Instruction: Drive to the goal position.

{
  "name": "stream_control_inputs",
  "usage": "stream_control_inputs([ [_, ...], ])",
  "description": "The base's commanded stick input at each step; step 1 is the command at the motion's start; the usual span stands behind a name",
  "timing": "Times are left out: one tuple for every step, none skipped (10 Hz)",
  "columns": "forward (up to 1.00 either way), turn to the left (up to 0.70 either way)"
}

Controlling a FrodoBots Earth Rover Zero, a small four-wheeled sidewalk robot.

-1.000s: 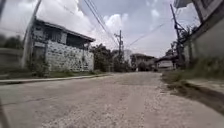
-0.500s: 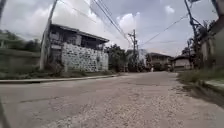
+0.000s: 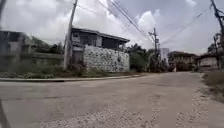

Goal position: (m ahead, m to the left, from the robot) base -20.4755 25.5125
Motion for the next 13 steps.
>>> stream_control_inputs([
  [0.00,1.00],
  [0.00,1.00],
  [0.00,1.00],
  [0.00,1.00],
  [0.00,1.00],
  [0.00,1.00],
  [0.00,1.00],
  [0.00,1.00],
  [0.00,1.00],
  [0.00,1.00],
  [0.00,1.00],
  [0.00,1.00],
  [0.00,1.00],
])
